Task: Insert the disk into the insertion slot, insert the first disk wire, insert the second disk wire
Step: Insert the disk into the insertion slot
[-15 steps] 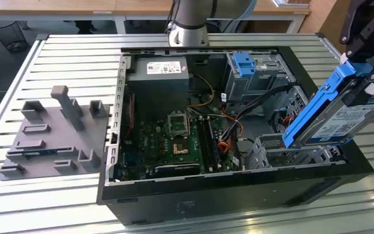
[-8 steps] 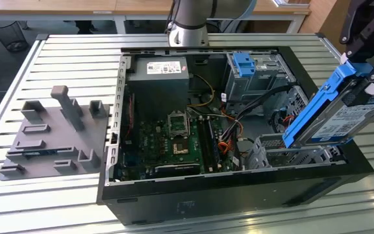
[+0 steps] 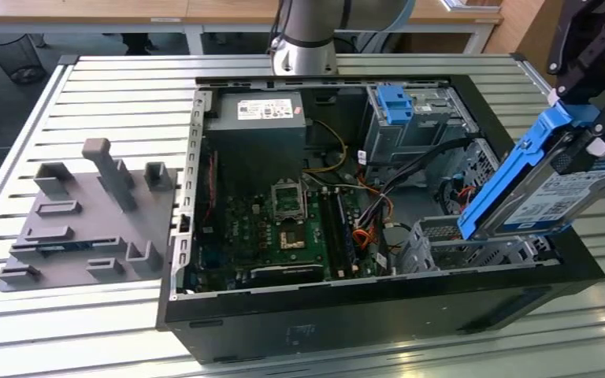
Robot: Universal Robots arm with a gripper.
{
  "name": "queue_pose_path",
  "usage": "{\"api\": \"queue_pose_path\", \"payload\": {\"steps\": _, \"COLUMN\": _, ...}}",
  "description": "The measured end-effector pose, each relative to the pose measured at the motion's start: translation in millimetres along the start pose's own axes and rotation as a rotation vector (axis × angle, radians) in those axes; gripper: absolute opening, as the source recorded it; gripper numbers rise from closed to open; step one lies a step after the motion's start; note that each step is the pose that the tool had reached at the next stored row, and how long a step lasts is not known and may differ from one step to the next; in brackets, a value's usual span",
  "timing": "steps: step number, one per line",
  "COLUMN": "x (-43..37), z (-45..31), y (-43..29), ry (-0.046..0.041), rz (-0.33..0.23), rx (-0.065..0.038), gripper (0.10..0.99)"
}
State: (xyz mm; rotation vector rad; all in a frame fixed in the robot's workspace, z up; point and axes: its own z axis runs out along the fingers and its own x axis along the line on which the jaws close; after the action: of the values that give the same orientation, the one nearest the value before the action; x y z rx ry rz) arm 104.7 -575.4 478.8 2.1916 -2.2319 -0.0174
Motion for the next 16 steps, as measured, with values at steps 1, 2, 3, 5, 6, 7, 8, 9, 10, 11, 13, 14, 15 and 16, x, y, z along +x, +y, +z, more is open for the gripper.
{"api": "queue_pose_path", "payload": {"steps": 1, "x": -0.1, "z": 0.5, "y": 1.8, "ry": -0.0006, "rz": 0.0, "rx": 0.001, "gripper": 0.365}}
{"api": "queue_pose_path", "payload": {"steps": 2, "x": -0.2, "z": 1.3, "y": 3.6, "ry": -0.0013, "rz": 0.0, "rx": 0.002, "gripper": 0.365}}
{"api": "queue_pose_path", "payload": {"steps": 3, "x": -0.6, "z": 2.2, "y": 5.5, "ry": -0.0017, "rz": 0.0, "rx": 0.003, "gripper": 0.365}}
{"api": "queue_pose_path", "payload": {"steps": 5, "x": -1.8, "z": 4.2, "y": 8.1, "ry": -0.0023, "rz": 0.0, "rx": 0.004, "gripper": 0.365}}
{"api": "queue_pose_path", "payload": {"steps": 6, "x": -2.5, "z": 5.3, "y": 8.8, "ry": -0.0026, "rz": 0.0, "rx": 0.005, "gripper": 0.365}}
{"api": "queue_pose_path", "payload": {"steps": 7, "x": -3.2, "z": 6.3, "y": 9.4, "ry": -0.0031, "rz": 0.0, "rx": 0.005, "gripper": 0.365}}
{"api": "queue_pose_path", "payload": {"steps": 8, "x": -3.8, "z": 7.2, "y": 9.9, "ry": -0.0039, "rz": 0.0, "rx": 0.005, "gripper": 0.365}}
{"api": "queue_pose_path", "payload": {"steps": 9, "x": -4.6, "z": 8.2, "y": 10.4, "ry": -0.0049, "rz": 0.0, "rx": 0.005, "gripper": 0.365}}
{"api": "queue_pose_path", "payload": {"steps": 10, "x": -5.4, "z": 9.2, "y": 10.9, "ry": -0.0058, "rz": 0.0, "rx": 0.005, "gripper": 0.365}}
{"api": "queue_pose_path", "payload": {"steps": 11, "x": -6.2, "z": 10.2, "y": 11.4, "ry": -0.006, "rz": 0.0, "rx": 0.005, "gripper": 0.365}}
{"api": "queue_pose_path", "payload": {"steps": 13, "x": -7.4, "z": 12.7, "y": 11.8, "ry": -0.0062, "rz": 0.0, "rx": 0.005, "gripper": 0.365}}
{"api": "queue_pose_path", "payload": {"steps": 14, "x": -7.8, "z": 13.9, "y": 12.3, "ry": -0.006, "rz": 0.0, "rx": 0.005, "gripper": 0.365}}
{"api": "queue_pose_path", "payload": {"steps": 15, "x": -8.0, "z": 15.5, "y": 12.8, "ry": -0.006, "rz": 0.0, "rx": 0.005, "gripper": 0.365}}
{"api": "queue_pose_path", "payload": {"steps": 16, "x": -8.4, "z": 17.1, "y": 13.1, "ry": -0.0061, "rz": 0.0, "rx": 0.005, "gripper": 0.365}}
